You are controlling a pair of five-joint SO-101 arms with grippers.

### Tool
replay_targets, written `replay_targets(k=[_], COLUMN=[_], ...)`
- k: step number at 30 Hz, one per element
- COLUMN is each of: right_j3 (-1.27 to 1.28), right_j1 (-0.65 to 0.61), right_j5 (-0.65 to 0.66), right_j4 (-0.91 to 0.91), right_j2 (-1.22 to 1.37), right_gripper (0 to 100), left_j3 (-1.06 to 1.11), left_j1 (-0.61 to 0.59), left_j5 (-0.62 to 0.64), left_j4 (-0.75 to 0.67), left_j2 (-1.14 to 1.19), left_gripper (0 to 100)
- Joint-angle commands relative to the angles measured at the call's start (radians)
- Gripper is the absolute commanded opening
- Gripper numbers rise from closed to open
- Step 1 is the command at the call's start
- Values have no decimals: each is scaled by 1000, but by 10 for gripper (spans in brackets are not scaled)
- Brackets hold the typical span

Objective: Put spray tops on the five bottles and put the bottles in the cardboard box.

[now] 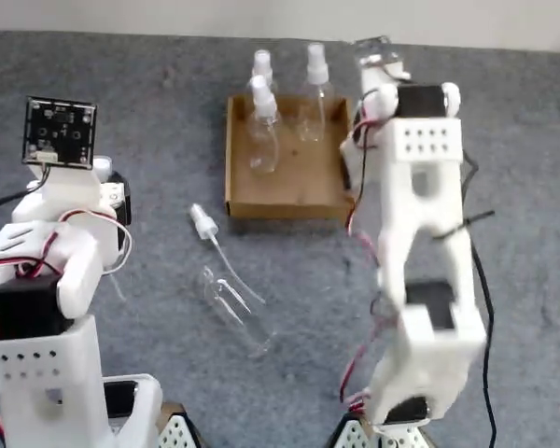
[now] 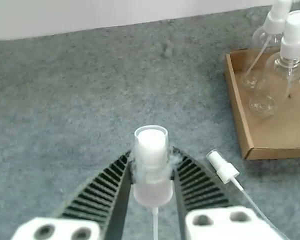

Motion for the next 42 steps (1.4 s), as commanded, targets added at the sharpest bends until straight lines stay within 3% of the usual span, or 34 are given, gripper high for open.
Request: replay_targets(k=[1,8,14,16,20,24,30,38,42], right_j3=[349,1072,1182,1181,1181,1181,1194,1274,1276], right_j1=[-145,-433,-608,-598,-426,-292,-260,-260,-263], right_j5=[-12,-61,-84,-86,-77,-9,20,21,23], right_j4=[-150,-607,-736,-728,-618,-496,-463,-469,-478], right_j2=[-409,-865,-892,-895,-895,-895,-894,-895,-895], right_gripper=[3,3,3,3,3,3,3,3,3], left_j3=[-64,-148,-216,-160,7,25,-271,-762,-920], left_j1=[-12,-10,-10,-18,-110,-150,-151,-163,-183], left_j5=[57,143,216,187,144,146,284,471,529], left_j4=[9,2,-41,-61,-118,-173,-164,51,78], left_j2=[-19,-108,-151,-125,2,266,769,1296,1484], left_gripper=[7,7,6,7,13,89,109,158,164])
